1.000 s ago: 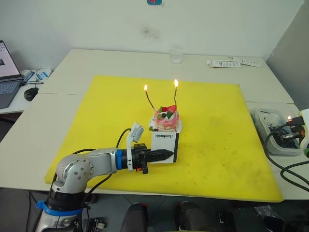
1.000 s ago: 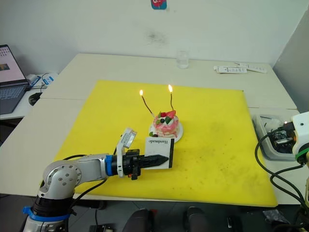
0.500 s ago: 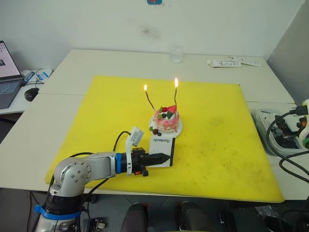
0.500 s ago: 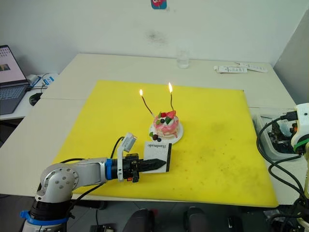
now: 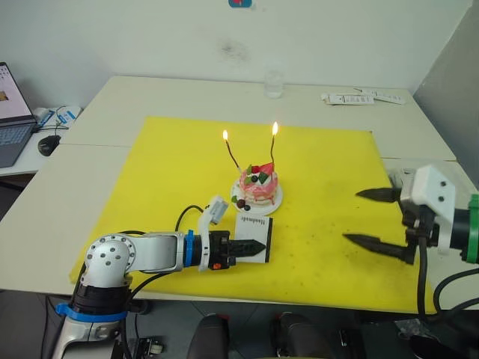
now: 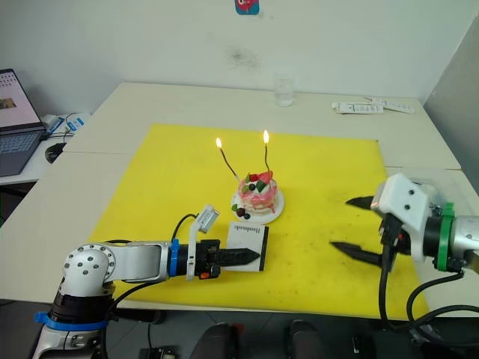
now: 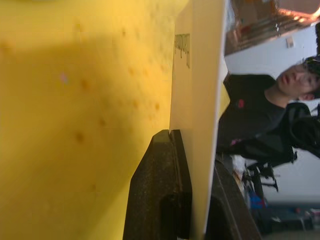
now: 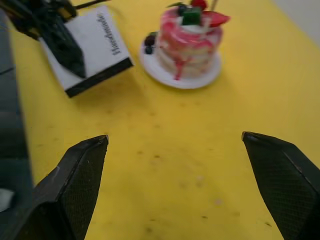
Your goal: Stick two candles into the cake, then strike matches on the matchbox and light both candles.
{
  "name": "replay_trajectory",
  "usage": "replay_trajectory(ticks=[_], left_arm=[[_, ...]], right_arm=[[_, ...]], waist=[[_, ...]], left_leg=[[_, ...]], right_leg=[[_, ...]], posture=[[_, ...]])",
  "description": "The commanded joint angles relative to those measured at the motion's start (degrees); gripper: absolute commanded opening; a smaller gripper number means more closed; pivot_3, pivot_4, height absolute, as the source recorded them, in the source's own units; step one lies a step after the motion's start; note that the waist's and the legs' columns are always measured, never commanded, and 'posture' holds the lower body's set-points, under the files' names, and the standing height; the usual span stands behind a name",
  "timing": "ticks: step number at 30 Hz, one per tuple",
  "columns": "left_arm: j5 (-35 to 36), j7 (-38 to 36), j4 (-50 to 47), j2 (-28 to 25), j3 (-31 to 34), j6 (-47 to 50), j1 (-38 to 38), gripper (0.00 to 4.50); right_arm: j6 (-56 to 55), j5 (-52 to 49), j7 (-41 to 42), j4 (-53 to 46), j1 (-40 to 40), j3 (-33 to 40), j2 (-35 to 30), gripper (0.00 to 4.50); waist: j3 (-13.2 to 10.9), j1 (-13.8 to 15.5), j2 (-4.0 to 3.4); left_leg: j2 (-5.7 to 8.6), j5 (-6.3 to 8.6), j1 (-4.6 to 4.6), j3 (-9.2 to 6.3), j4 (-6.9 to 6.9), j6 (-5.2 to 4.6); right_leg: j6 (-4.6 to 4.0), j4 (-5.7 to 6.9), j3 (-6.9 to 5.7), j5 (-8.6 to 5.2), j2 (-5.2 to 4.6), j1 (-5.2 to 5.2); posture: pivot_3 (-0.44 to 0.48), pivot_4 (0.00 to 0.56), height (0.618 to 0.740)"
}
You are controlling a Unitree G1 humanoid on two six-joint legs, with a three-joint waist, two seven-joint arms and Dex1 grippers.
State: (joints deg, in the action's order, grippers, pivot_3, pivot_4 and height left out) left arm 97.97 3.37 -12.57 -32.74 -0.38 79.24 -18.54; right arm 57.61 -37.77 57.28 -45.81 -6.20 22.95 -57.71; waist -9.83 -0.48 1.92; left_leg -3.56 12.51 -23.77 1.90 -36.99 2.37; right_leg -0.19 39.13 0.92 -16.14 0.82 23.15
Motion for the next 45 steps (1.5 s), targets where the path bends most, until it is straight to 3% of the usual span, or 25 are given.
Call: replay_trajectory(ticks=[1, 4, 9, 16, 23, 25, 29, 32, 35, 37, 45], left_arm=[[4.25, 2.62, -0.08, -1.72, -3.44, -1.59, -0.07, 0.00], [2.74, 4.23, -0.60, -2.14, -5.24, -3.13, 0.05, 0.71], [2.27, 4.86, -1.67, -3.07, -5.96, -5.23, -0.48, 2.32], [3.39, 3.04, -4.60, -9.74, -4.18, -5.64, -1.81, 4.48], [2.93, -3.59, -10.85, -20.89, 0.80, -5.91, -0.42, 4.48], [-2.36, -9.77, -14.35, -24.68, 3.34, -5.92, 0.64, 4.48], [-21.21, -27.04, -19.88, -32.27, 6.47, -14.19, 5.74, 4.48], [-46.87, -40.22, -19.36, -38.31, 7.26, -36.51, 16.28, 4.48], [-58.75, -45.33, -11.38, -37.13, 10.32, -50.16, 20.30, 4.48], [-62.12, -48.00, -6.77, -35.33, 12.98, -55.42, 20.78, 4.48], [-60.39, -55.47, -2.83, -31.41, 19.76, -52.96, 20.82, 4.48]], right_arm=[[-0.73, -1.81, -0.70, -0.77, -0.99, -1.80, -1.50, 4.48], [-1.06, -2.69, -2.38, -0.79, -2.40, -4.24, -1.19, 4.50], [-1.19, -3.44, -4.08, -1.14, -3.53, -6.63, -1.25, 4.50], [-1.78, -4.29, -4.94, -0.73, -4.21, -7.96, -2.06, 4.50], [-4.56, -3.23, -5.80, 0.25, -4.20, -8.21, -2.10, 4.50], [-5.91, -2.53, -5.76, 0.79, -3.86, -7.85, -2.36, 4.50], [-10.48, 0.09, -5.23, 1.66, -2.32, -6.37, -2.36, 4.50], [-13.86, 0.66, -3.07, 3.14, -0.17, -2.90, -2.69, 4.50], [-18.28, 1.57, 0.92, 5.27, 2.68, 1.61, -3.30, 4.50], [-20.54, 1.89, 4.14, 7.24, 4.58, 4.37, -4.10, 4.50], [-23.48, 1.98, 10.74, 12.98, 6.81, 8.38, -7.70, 4.50]], waist=[[0.00, 0.05, 0.00], [0.00, 0.06, 0.00], [0.00, 0.16, 0.00], [0.00, 0.13, 0.00], [-0.02, 0.19, 0.03], [-0.05, 0.22, 0.07], [-0.06, 0.29, 0.06], [-0.11, 0.31, 0.00], [-0.13, 0.49, -0.02], [-0.14, 0.70, -0.02], [-0.17, 0.42, -0.02]], left_leg=[[0.00, 0.00, 0.00, 0.00, 0.00, 0.00], [0.01, 0.00, -0.01, 0.02, -0.01, 0.00], [0.02, 0.00, -0.01, 0.01, 0.00, 0.00], [-0.02, 0.00, 0.01, -0.02, 0.00, 0.00], [-0.02, 0.00, -0.03, 0.03, 0.02, 0.01], [-0.01, 0.00, -0.05, 0.05, 0.03, 0.01], [0.00, 0.00, -0.04, 0.13, 0.05, 0.02], [-0.01, 0.01, -0.02, 0.15, 0.11, 0.02], [-0.03, 0.01, 0.01, 0.19, 0.16, 0.02], [-0.06, 0.01, -0.02, 0.18, 0.16, 0.02], [-0.16, 0.03, -0.05, 0.32, 0.19, -0.01]], right_leg=[[0.00, -0.01, 0.00, 0.00, -0.01, 0.00], [0.00, -0.02, 0.01, 0.00, -0.02, 0.00], [0.00, -0.02, -0.01, 0.00, -0.01, 0.01], [-0.01, 0.00, -0.03, 0.00, 0.02, 0.01], [-0.01, -0.07, -0.01, -0.01, -0.01, 0.04], [-0.01, -0.11, -0.01, -0.01, -0.03, 0.05], [-0.04, -0.14, 0.01, -0.03, -0.02, 0.08], [-0.11, -0.15, 0.00, -0.07, -0.07, 0.11], [-0.28, -0.14, -0.02, -0.15, -0.10, 0.11], [-0.32, -0.13, -0.10, -0.17, -0.11, 0.11], [-0.23, -0.16, 0.00, -0.21, -0.41, 0.13]], posture=[[0.000, 0.150, 0.740], [0.000, 0.150, 0.740], [0.000, 0.150, 0.740], [0.000, 0.150, 0.740], [0.000, 0.150, 0.740], [0.000, 0.150, 0.740], [0.000, 0.150, 0.740], [0.000, 0.150, 0.740], [0.000, 0.150, 0.740], [0.000, 0.150, 0.740], [0.000, 0.150, 0.740]])
